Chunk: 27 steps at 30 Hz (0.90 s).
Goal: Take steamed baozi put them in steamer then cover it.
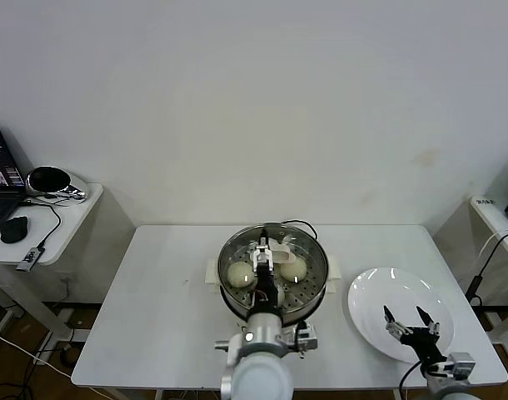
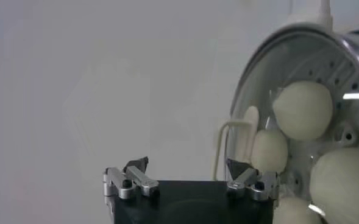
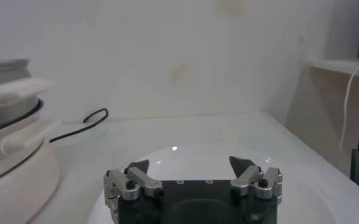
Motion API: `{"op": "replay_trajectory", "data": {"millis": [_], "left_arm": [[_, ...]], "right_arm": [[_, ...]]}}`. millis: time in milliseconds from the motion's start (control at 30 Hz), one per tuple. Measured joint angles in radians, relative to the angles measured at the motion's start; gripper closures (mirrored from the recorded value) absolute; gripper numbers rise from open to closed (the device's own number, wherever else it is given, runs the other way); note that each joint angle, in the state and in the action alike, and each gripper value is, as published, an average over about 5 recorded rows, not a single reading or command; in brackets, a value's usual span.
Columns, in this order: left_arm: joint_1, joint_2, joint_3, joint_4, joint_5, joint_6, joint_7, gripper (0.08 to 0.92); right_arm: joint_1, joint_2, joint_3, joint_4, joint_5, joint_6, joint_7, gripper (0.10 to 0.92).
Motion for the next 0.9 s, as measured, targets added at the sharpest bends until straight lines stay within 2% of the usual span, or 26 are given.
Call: {"op": "replay_trajectory", "data": {"millis": [200, 400, 700, 900], "left_arm": [[0.051, 0.010, -0.118, -0.114, -0.209, 0.000, -0.072, 0.177], [0.131, 0.046, -0.281, -0.218, -0.538, -0.036, -0.181, 0.177], [0.347, 0.061, -0.547, -0.235, -1.023, -0.315, -0.325, 0.177], [0.480, 0.046, -0.638, -0.196, -1.249, -0.469, -0.402, 0.177]], "right_arm": [[-0.028, 0.016, -0.018, 0.044, -0.016, 0.024, 0.006, 0.203], [-0.062, 0.032, -0.043, 0.094, -0.060, 0.041, 0.017, 0.203], [-0.102, 0.054, -0.077, 0.146, -0.127, 0.055, 0.042, 0.203], [-0.102, 0.053, -0.083, 0.142, -0.134, 0.078, 0.056, 0.203]]}}
